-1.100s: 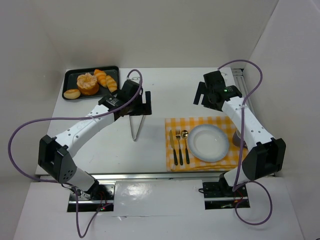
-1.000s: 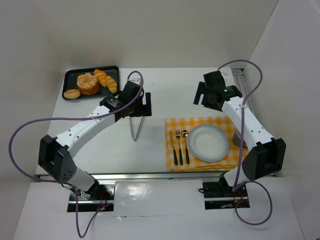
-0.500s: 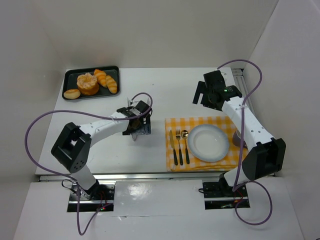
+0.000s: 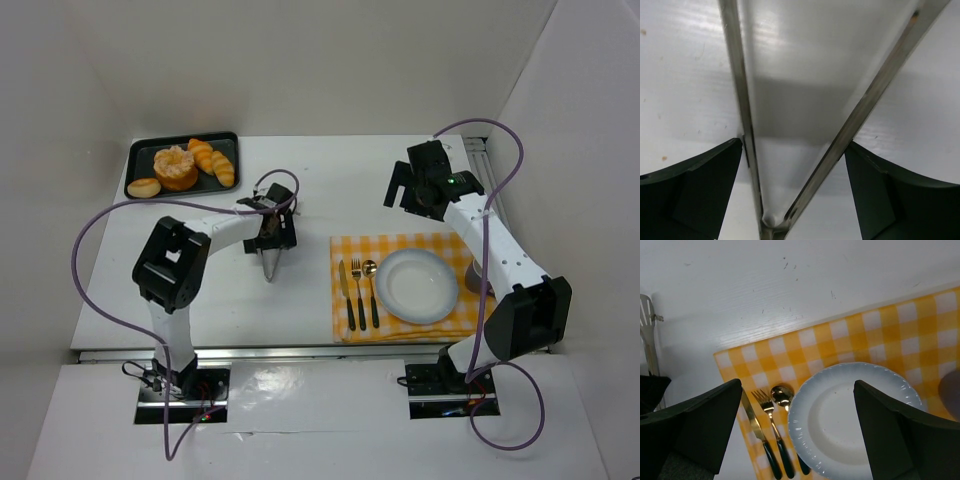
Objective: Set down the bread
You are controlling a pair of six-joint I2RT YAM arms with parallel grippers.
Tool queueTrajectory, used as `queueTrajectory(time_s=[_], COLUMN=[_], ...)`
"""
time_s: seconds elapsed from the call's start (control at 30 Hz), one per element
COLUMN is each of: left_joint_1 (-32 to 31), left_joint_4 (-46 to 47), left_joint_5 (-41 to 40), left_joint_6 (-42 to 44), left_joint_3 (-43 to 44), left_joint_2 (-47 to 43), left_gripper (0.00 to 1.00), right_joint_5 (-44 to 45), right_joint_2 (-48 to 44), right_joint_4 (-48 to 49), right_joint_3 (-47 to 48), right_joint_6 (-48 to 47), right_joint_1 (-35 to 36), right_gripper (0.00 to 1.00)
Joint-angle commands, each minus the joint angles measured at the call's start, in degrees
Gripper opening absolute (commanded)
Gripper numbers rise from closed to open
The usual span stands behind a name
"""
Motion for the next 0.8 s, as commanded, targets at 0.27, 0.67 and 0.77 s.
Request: queueTrajectory(time_s=[0.27,0.67,0.77], left_joint_1=[1.72,14.03,17.54], left_joint_4=[-2.95,-16.4,-19.76], left_joint_5=[-1.94,3.41,3.05], left_joint_6=[4.49,15.21,15.74], left_joint_3=[11.63,28.24,33.35], left_joint_2=[3.85,-4.34,-2.23], left_gripper=[0.39,0.18,0.37], right_joint_5=[-0.47,-1.52,-0.99], right_joint_2=[-0.69,1.33,1.33], right_joint_4=[3.08,4.14,4.14], right_joint_3=[0.47,3.02,3.54], right_joint_6=[-0.13,-1.18,-1.18], right_joint_1=[-0.3,-0.3,-0.3], right_gripper=[1.0,1.0,1.0])
